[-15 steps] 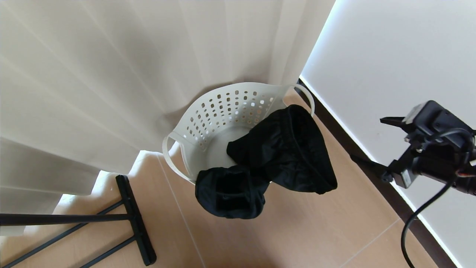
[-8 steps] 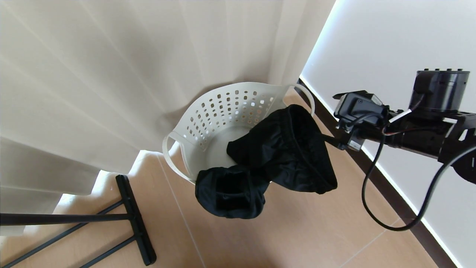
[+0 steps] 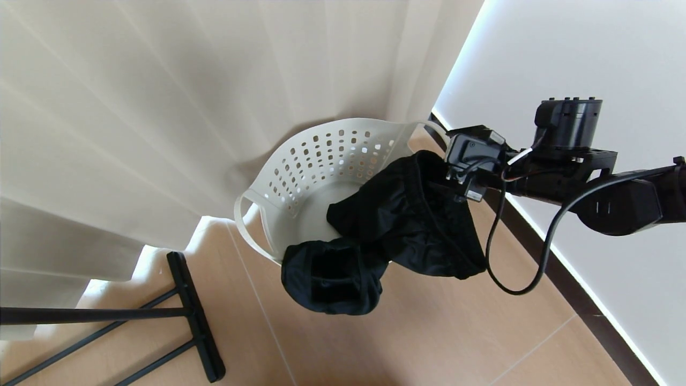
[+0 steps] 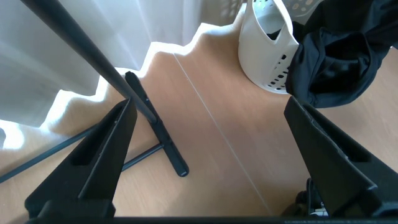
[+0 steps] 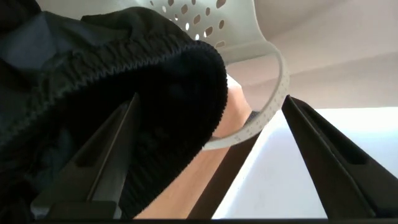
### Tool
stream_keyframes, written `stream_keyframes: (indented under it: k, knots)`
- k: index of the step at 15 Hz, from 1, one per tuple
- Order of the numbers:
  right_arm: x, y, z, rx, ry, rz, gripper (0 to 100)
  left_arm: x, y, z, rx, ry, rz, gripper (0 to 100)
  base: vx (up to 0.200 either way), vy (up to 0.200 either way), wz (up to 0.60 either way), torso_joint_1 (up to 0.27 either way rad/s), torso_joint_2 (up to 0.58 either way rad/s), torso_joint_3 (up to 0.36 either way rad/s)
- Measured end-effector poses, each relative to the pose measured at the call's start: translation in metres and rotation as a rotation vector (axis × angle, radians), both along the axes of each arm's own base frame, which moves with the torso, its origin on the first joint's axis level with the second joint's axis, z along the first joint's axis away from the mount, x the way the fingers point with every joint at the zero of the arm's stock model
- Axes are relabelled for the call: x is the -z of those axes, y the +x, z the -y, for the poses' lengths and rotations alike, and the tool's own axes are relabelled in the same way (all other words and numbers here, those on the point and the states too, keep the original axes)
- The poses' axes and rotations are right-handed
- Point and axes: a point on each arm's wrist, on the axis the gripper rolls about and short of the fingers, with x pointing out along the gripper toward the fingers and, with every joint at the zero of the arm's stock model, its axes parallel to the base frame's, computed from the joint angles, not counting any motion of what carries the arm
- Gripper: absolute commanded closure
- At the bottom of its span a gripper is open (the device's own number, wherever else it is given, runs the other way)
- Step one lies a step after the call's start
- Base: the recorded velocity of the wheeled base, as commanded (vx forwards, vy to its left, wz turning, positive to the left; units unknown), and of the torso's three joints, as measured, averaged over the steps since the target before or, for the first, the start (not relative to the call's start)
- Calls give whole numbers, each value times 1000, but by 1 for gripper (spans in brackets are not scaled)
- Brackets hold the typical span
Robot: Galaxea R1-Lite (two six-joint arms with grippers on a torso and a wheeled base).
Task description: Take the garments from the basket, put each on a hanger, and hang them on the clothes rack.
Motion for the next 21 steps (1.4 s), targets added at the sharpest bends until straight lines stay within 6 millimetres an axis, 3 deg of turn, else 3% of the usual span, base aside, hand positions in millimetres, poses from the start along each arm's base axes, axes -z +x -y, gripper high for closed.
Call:
stream_keyframes:
  k: [7, 19, 20, 21]
  knots:
    - [5, 24, -7, 5, 3, 14, 0, 0, 0, 0, 0, 0, 0, 0, 0, 0, 0, 0, 0, 0]
    - [11, 40, -20, -14, 4, 25, 0, 0, 0, 0, 0, 0, 0, 0, 0, 0, 0, 0, 0, 0]
    - [12, 40, -20, -14, 3, 24, 100, 0, 0, 0, 0, 0, 0, 0, 0, 0, 0, 0, 0, 0]
    - [12, 40, -20, -15, 3, 23, 100, 0, 0, 0, 0, 0, 0, 0, 0, 0, 0, 0, 0, 0]
